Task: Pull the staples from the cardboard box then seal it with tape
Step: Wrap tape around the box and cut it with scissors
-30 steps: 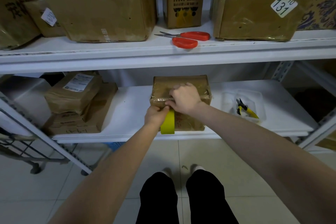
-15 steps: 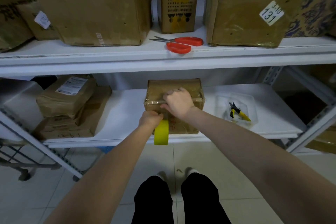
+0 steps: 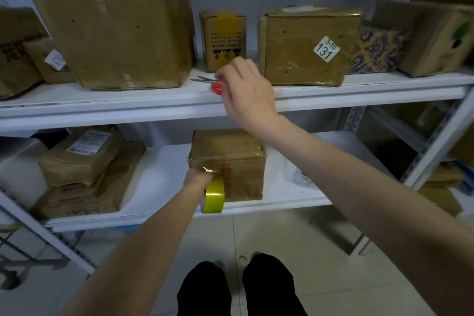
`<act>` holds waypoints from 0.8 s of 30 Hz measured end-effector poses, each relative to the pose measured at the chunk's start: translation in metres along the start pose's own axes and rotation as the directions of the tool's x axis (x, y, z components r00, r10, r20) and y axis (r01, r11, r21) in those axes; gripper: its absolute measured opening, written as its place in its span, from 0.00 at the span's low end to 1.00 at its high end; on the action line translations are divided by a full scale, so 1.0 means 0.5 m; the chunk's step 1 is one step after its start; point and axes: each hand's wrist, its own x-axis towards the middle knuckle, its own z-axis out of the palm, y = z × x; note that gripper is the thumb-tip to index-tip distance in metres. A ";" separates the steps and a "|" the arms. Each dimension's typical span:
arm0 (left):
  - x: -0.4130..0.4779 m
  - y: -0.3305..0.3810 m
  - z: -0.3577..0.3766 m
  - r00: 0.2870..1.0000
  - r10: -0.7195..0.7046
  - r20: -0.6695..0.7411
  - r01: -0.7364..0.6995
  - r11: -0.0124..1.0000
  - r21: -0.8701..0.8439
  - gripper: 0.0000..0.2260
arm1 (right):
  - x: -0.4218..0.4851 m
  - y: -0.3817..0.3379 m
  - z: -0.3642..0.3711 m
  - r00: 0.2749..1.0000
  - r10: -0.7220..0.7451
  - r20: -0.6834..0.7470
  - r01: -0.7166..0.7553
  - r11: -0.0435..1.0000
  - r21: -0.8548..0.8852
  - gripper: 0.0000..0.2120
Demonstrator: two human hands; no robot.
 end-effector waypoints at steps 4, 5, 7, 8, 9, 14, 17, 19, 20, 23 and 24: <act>-0.004 0.007 -0.008 1.000 0.018 -0.011 -0.018 0.999 0.028 0.13 | 0.062 0.011 -0.016 0.762 0.400 0.510 -0.384 0.912 -0.142 0.17; -0.004 0.008 -0.008 1.000 0.018 -0.007 -0.018 1.000 0.022 0.13 | 0.073 0.012 -0.018 0.691 0.431 0.580 -0.427 0.891 -0.154 0.17; -0.003 0.010 -0.016 1.000 0.016 -0.007 -0.016 1.000 0.002 0.16 | 0.097 0.014 -0.021 0.638 0.433 0.637 -0.423 0.888 -0.180 0.18; -0.003 0.012 -0.019 1.000 0.012 -0.004 -0.012 1.000 0.006 0.17 | 0.106 0.015 -0.023 0.628 0.432 0.647 -0.421 0.888 -0.184 0.19; -0.001 0.012 -0.022 1.000 0.013 -0.004 -0.013 1.000 0.012 0.18 | 0.113 0.015 -0.024 0.618 0.435 0.655 -0.422 0.886 -0.190 0.19; -0.002 0.020 -0.026 1.000 0.023 0.001 -0.023 0.999 0.023 0.20 | 0.132 0.016 -0.022 0.567 0.464 0.681 -0.456 0.865 -0.209 0.17; -0.013 0.022 -0.027 1.000 0.026 0.008 -0.026 1.000 -0.007 0.19 | 0.139 0.012 -0.028 0.556 0.477 0.680 -0.451 0.861 -0.236 0.16; -0.012 0.020 -0.027 1.000 0.024 0.011 -0.024 0.999 -0.032 0.19 | 0.142 0.012 -0.033 0.538 0.476 0.696 -0.447 0.861 -0.244 0.17; -0.012 0.019 -0.027 1.000 0.022 0.010 -0.022 0.999 -0.037 0.19 | 0.143 0.012 -0.036 0.526 0.475 0.706 -0.446 0.861 -0.246 0.18; -0.013 0.020 -0.029 1.000 0.030 0.005 -0.030 0.999 -0.039 0.19 | 0.143 0.017 -0.039 0.501 0.448 0.741 -0.413 0.876 -0.250 0.20; -0.016 0.022 -0.029 1.000 0.031 0.002 -0.031 0.999 -0.041 0.19 | 0.141 0.020 -0.039 0.499 0.435 0.750 -0.396 0.884 -0.249 0.19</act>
